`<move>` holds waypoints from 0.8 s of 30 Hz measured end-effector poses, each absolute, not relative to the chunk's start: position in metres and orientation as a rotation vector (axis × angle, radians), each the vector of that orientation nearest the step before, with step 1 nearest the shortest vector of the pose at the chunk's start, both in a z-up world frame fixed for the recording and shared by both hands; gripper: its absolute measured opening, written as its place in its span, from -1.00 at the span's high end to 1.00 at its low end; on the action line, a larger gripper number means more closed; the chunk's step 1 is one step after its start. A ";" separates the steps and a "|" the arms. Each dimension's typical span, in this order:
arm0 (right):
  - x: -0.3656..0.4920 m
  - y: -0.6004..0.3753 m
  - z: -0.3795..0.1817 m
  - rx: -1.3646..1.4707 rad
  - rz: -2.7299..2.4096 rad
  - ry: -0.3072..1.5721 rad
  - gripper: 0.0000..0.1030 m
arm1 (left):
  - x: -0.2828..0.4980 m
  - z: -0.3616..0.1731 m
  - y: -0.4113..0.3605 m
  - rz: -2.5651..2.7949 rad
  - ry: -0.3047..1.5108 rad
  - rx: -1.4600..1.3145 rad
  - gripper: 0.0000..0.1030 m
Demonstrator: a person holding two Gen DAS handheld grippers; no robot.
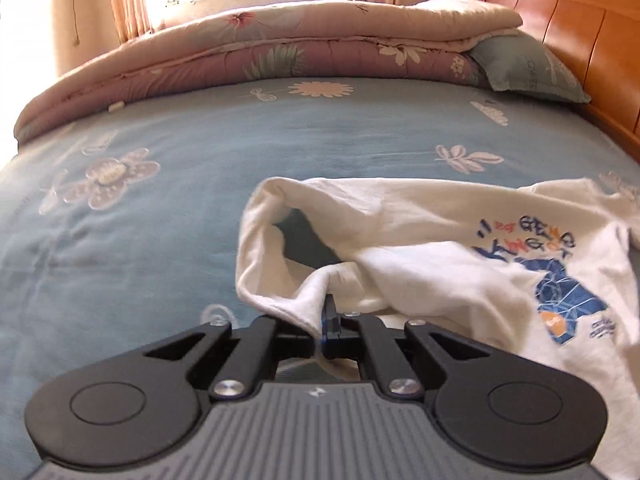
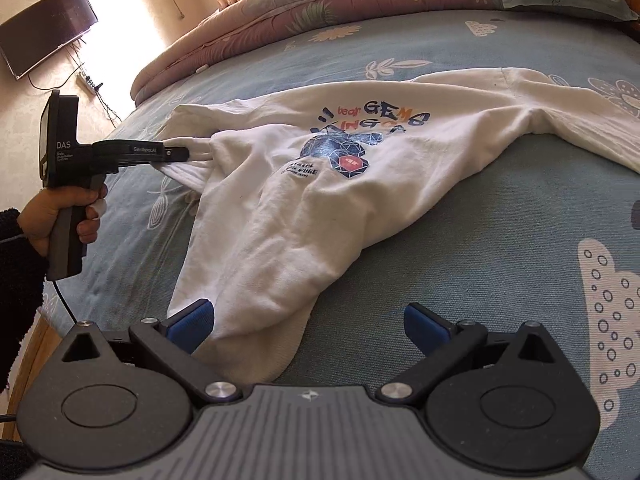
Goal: Fold clothes
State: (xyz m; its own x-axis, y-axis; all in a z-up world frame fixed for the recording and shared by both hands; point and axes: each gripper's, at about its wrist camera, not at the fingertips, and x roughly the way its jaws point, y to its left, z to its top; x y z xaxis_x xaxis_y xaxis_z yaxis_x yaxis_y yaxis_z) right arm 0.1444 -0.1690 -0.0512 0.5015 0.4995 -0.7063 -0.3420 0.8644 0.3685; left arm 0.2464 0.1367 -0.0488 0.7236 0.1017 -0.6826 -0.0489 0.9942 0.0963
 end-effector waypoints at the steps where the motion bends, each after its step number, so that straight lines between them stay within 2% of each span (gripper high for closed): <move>1: 0.144 -0.171 -0.051 0.195 0.509 0.911 -1.00 | 0.247 -0.043 0.141 0.103 0.762 0.115 0.95; 10: 0.145 -0.176 -0.048 0.214 0.507 0.891 -1.00 | 0.271 -0.005 0.199 0.350 0.773 0.301 0.96; 15: 0.142 -0.174 -0.046 0.207 0.509 0.894 -1.00 | 0.268 0.010 0.143 0.184 0.695 0.398 0.96; 21: 0.138 -0.169 -0.045 0.193 0.516 0.897 -1.00 | 0.262 -0.009 0.060 -0.075 0.685 0.427 0.96; 24: 0.137 -0.170 -0.044 0.190 0.510 0.896 -1.00 | 0.259 -0.020 0.050 -0.122 0.709 0.404 0.95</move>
